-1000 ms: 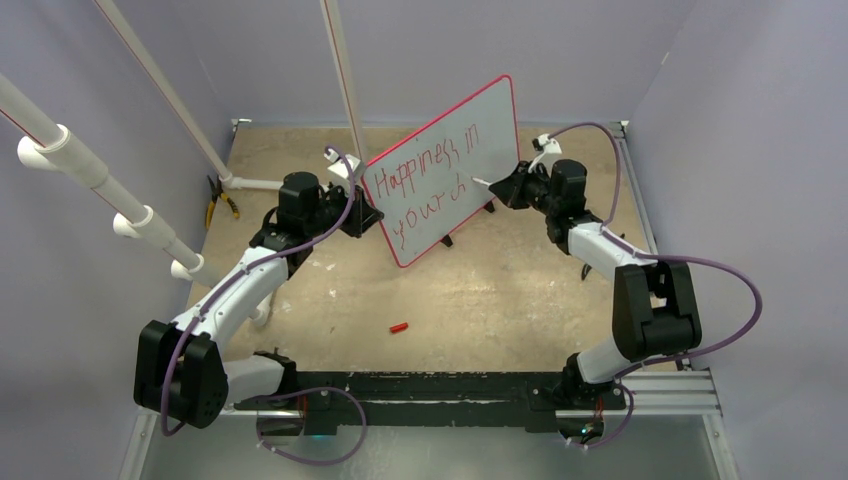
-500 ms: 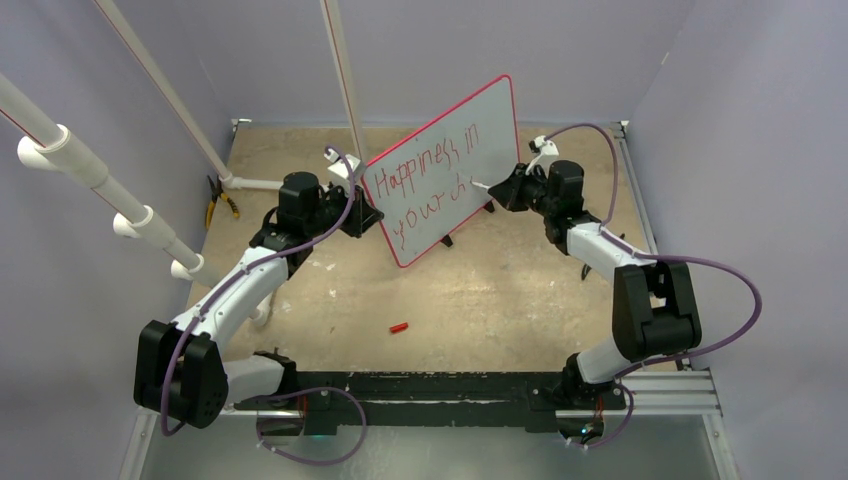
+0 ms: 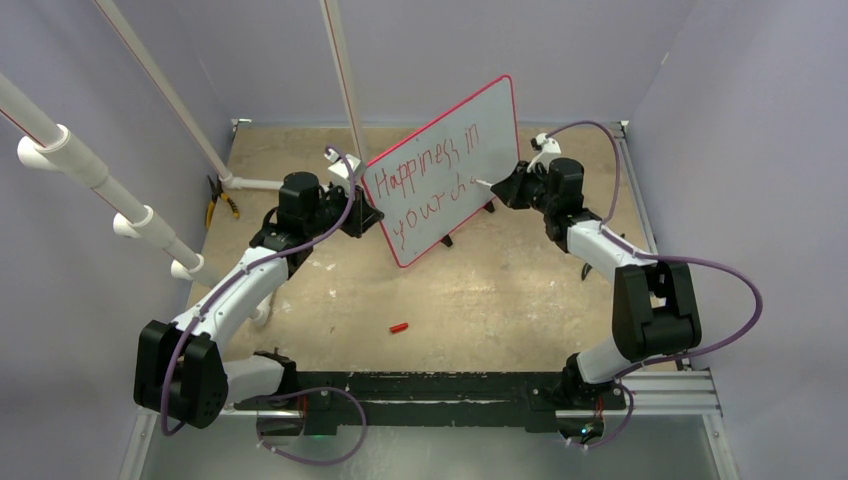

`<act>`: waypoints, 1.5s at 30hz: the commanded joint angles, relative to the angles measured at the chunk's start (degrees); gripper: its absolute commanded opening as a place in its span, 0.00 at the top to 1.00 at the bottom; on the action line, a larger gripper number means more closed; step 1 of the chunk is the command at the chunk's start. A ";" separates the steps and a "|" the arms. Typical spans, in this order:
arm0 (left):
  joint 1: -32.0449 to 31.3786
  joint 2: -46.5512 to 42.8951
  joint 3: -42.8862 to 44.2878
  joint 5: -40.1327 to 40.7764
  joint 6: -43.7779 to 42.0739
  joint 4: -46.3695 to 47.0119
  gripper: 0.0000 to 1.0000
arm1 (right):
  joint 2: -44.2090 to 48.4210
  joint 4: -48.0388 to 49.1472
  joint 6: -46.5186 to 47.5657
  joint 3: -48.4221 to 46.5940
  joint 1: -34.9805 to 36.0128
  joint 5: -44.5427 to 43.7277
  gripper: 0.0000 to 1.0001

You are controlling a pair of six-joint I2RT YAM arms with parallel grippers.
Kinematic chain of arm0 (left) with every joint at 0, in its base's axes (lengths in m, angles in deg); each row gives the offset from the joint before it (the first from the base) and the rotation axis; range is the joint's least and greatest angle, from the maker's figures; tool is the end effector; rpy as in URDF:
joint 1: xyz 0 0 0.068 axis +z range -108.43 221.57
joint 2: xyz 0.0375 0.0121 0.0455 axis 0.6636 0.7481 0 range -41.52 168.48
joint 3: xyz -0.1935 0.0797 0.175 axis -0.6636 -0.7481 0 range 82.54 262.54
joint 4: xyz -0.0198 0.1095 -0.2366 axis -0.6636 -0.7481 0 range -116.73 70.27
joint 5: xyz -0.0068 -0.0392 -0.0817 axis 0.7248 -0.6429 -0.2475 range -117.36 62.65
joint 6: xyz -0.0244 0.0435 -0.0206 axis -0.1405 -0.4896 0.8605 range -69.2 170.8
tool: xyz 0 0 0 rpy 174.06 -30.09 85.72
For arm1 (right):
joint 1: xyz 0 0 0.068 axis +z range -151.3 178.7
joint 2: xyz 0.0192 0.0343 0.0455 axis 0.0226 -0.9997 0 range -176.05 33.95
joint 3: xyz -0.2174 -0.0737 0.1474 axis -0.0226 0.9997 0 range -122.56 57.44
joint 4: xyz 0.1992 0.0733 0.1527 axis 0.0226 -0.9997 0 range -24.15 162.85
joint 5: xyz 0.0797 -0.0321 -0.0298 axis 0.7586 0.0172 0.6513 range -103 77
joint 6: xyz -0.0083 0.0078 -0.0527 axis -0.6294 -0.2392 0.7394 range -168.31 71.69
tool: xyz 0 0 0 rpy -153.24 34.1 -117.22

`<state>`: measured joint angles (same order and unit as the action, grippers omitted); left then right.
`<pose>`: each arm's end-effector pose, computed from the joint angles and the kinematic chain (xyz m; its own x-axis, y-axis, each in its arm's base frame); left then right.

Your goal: Write a sentence on the whiteboard

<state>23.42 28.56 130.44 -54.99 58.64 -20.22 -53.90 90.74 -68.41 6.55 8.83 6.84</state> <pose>0.2581 -0.1019 0.2841 -0.4559 0.0222 -0.8898 0.6264 0.7182 -0.3030 0.3361 0.0722 0.2428 -0.4674 0.2449 -0.8494 -0.3413 0.8364 0.4289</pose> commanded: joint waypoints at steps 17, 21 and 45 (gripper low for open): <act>-0.99 0.05 0.53 -0.29 -2.39 -2.17 1.00 | 2.58 4.26 0.56 -2.38 1.97 1.80 1.00; -0.95 -0.07 0.57 -0.31 -2.46 -2.21 1.00 | 3.00 3.65 0.72 -2.22 2.15 0.82 1.00; -0.97 -0.40 0.58 0.00 -2.55 -2.40 1.00 | 3.58 2.07 -1.53 -1.90 2.09 -6.88 1.00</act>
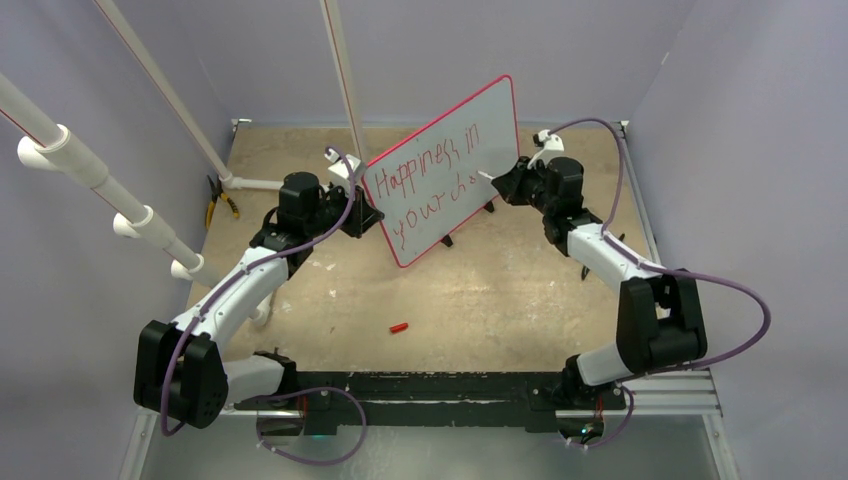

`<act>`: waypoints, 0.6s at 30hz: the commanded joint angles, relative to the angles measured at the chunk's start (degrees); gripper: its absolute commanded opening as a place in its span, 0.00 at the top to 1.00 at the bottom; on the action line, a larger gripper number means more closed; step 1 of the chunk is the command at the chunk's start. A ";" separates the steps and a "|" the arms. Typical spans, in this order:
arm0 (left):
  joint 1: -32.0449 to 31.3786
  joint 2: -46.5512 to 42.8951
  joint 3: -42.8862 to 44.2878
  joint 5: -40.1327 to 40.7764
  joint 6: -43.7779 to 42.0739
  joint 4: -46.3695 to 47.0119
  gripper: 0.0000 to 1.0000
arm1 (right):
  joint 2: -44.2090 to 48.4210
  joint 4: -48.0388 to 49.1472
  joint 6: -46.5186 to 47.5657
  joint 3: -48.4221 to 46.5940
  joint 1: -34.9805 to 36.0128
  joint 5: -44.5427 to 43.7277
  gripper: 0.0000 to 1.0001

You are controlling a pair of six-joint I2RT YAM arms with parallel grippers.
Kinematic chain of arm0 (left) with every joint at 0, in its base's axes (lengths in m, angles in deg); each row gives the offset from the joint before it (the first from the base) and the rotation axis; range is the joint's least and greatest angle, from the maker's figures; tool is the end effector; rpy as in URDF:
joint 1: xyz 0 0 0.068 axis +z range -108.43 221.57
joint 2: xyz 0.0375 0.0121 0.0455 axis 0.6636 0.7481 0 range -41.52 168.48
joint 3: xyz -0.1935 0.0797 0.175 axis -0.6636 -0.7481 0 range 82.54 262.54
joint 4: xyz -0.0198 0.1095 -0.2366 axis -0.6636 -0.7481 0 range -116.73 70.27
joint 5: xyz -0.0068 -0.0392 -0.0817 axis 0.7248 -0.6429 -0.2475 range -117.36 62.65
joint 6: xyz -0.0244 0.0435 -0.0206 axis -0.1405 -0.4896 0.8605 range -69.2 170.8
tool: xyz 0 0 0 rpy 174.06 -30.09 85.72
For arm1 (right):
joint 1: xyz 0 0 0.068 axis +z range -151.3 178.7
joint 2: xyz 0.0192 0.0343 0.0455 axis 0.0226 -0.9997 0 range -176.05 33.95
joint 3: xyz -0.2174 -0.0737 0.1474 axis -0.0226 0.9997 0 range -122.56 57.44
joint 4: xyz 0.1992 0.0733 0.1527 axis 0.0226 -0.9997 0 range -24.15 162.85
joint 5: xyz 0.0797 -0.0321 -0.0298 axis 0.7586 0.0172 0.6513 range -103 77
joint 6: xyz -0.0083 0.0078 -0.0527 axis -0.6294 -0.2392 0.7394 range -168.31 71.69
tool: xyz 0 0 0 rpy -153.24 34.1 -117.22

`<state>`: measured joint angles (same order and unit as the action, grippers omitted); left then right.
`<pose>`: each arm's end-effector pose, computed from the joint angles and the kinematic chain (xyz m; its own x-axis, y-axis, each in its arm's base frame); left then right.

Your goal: Write a sentence on the whiteboard

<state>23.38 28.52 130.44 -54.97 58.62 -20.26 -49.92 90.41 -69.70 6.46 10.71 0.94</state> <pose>0.2579 -0.1020 0.2842 -0.4556 0.0228 -0.8899 0.6269 0.7180 -0.3026 0.3257 0.0780 0.2646 -0.3973 0.2774 -0.8748 -0.3052 0.8590 0.4110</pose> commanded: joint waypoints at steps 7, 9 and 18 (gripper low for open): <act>-0.95 -0.34 0.53 0.02 -2.63 -2.36 1.00 | -2.48 3.53 -0.15 -2.15 0.20 -0.66 1.00; -0.95 -0.34 0.53 0.00 -2.63 -2.36 1.00 | -2.69 3.33 0.00 -1.98 0.16 -0.79 1.00; -0.92 -0.34 0.53 -0.17 -2.44 -2.20 1.00 | -2.59 2.21 0.21 1.02 0.16 -1.89 1.00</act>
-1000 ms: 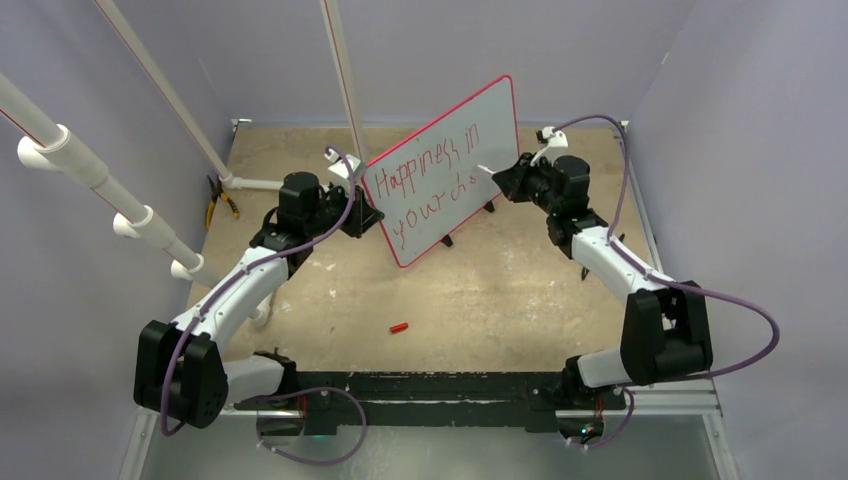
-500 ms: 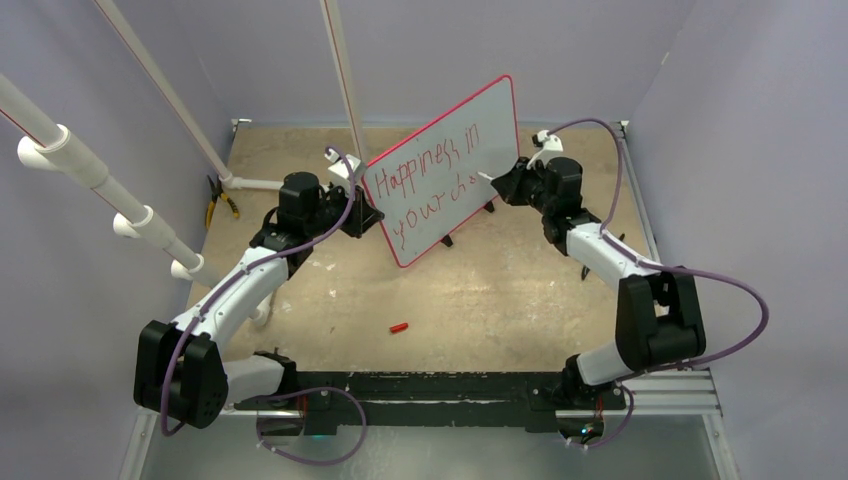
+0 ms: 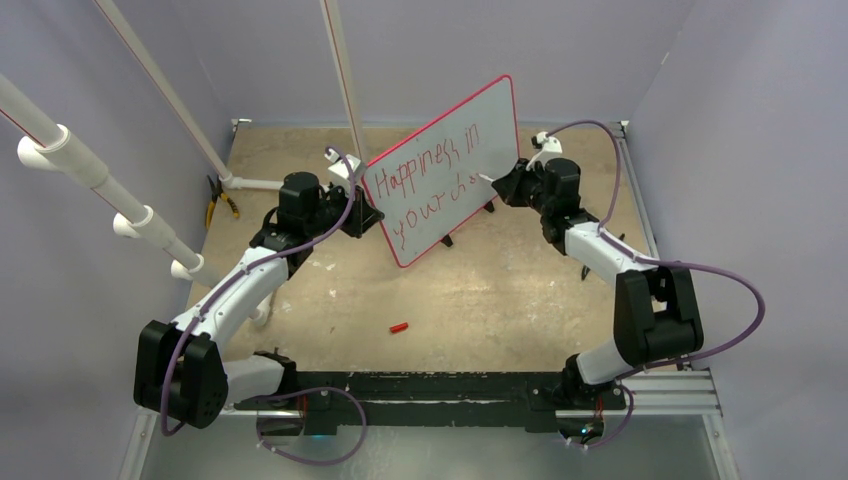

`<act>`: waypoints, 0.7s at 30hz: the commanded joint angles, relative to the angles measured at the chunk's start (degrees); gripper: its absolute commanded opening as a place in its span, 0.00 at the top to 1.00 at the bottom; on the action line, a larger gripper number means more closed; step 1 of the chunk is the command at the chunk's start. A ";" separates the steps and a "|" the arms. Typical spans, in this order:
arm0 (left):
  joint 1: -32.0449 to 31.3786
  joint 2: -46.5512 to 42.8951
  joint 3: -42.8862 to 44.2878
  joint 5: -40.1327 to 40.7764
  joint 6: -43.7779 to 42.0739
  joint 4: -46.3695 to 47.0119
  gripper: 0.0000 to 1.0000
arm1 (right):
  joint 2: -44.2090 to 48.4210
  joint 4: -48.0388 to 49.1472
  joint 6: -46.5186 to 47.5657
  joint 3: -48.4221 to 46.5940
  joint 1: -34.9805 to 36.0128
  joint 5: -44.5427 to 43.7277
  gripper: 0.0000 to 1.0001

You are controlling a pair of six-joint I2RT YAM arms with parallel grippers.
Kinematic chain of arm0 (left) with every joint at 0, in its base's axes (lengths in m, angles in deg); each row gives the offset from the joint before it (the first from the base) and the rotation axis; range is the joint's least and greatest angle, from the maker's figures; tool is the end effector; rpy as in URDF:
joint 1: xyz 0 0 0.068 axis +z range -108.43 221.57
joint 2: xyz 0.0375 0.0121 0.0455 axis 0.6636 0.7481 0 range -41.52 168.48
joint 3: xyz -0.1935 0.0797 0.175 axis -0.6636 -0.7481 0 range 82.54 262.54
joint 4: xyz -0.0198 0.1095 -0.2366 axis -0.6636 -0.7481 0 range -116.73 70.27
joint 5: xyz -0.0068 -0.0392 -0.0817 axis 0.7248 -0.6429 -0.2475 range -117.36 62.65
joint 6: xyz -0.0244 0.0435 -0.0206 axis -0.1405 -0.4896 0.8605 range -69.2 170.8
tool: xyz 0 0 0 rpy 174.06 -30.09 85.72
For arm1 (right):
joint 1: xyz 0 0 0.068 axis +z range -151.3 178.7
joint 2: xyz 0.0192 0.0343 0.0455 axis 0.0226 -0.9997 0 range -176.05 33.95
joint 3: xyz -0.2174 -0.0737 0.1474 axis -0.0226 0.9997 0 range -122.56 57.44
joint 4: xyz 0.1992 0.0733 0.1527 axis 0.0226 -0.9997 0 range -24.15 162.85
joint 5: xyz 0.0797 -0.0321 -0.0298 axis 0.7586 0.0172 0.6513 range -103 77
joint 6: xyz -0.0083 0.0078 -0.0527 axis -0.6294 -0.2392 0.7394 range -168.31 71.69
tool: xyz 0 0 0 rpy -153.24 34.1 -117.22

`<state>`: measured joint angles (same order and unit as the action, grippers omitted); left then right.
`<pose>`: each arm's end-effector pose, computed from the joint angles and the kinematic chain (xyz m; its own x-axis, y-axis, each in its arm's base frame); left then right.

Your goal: Write a sentence on the whiteboard

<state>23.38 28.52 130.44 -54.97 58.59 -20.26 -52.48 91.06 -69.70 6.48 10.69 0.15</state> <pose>0.2579 -0.1020 0.2842 -0.4553 0.0231 -0.8901 0.6271 0.7180 -0.3021 0.3326 0.0788 0.2514 -0.4215 0.2736 -0.8646 -0.2803 0.8674 0.4111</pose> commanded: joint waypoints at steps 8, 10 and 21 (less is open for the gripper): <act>-0.96 -0.26 0.58 -0.38 -2.31 -2.14 1.00 | -0.83 1.52 0.37 2.27 0.23 -1.58 1.00; -0.96 -0.26 0.53 -0.34 -2.32 -2.16 1.00 | -0.85 1.34 0.38 2.16 0.23 -1.79 1.00; -0.96 -0.34 0.53 -0.39 -2.34 -2.17 1.00 | 1.78 1.02 0.64 1.72 0.23 -1.81 1.00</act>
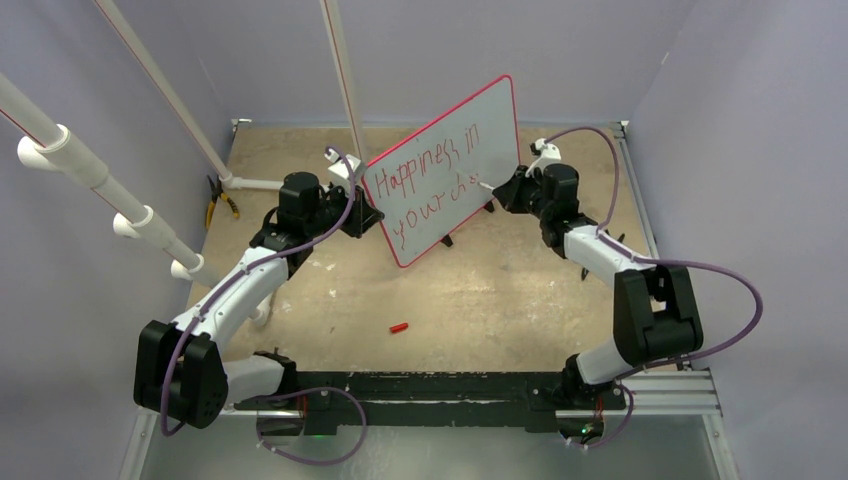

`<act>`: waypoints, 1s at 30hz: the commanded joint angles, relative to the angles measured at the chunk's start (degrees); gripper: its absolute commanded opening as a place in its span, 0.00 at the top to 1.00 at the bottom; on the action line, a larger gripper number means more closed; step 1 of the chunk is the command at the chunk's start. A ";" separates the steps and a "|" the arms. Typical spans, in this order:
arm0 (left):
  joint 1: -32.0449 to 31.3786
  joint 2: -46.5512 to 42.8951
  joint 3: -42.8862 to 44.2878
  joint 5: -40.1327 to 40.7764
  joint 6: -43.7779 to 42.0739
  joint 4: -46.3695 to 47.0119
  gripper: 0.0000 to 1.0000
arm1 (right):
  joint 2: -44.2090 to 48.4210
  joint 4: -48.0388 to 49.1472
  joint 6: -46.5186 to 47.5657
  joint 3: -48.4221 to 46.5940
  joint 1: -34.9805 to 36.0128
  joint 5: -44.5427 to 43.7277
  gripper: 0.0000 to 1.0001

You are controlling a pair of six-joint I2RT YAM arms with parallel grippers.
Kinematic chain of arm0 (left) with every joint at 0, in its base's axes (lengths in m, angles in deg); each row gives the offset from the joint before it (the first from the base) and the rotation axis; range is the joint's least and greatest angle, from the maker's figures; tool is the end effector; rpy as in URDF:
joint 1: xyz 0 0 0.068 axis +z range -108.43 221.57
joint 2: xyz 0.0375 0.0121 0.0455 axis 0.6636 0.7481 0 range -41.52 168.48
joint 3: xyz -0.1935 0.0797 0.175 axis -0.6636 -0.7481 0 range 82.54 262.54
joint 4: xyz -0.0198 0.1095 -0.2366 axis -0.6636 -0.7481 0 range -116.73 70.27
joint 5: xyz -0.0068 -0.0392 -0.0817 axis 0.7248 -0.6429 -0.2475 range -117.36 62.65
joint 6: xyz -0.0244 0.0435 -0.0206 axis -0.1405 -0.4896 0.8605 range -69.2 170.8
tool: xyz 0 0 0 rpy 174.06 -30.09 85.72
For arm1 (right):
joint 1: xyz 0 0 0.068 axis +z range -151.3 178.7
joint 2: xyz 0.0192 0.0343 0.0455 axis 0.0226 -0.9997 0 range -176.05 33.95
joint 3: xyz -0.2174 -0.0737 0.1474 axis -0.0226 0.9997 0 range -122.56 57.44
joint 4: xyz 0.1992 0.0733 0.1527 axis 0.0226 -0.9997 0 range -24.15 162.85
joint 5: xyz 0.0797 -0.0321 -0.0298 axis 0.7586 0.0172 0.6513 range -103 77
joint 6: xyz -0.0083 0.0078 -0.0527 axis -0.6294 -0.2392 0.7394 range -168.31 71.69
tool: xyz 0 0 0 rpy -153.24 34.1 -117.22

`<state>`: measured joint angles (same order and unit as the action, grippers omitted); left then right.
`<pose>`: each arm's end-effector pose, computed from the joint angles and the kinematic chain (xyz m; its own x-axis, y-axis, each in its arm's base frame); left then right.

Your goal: Write a sentence on the whiteboard

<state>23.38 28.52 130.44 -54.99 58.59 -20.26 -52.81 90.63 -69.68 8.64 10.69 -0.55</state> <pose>0.2579 -0.1020 0.2842 -0.4553 0.0232 -0.8900 0.6273 0.7177 -0.3022 0.3283 0.0775 0.2361 -0.4602 0.2661 -0.8470 -0.2502 0.8765 0.4113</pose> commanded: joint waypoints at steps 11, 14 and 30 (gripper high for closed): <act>-0.96 -0.34 0.54 -0.17 -2.43 -2.19 1.00 | 5.44 1.90 0.30 -2.05 0.23 -2.69 1.00; -0.96 -0.34 0.60 -0.15 -2.42 -2.19 1.00 | 4.99 1.88 0.36 -2.42 0.18 -2.35 1.00; -0.96 -0.17 0.54 -0.05 -2.49 -2.28 1.00 | 1.87 3.33 0.36 -2.69 0.23 -1.21 1.00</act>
<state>23.38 28.52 130.44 -54.97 58.59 -20.26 -50.41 91.33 -69.70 8.40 10.71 -1.71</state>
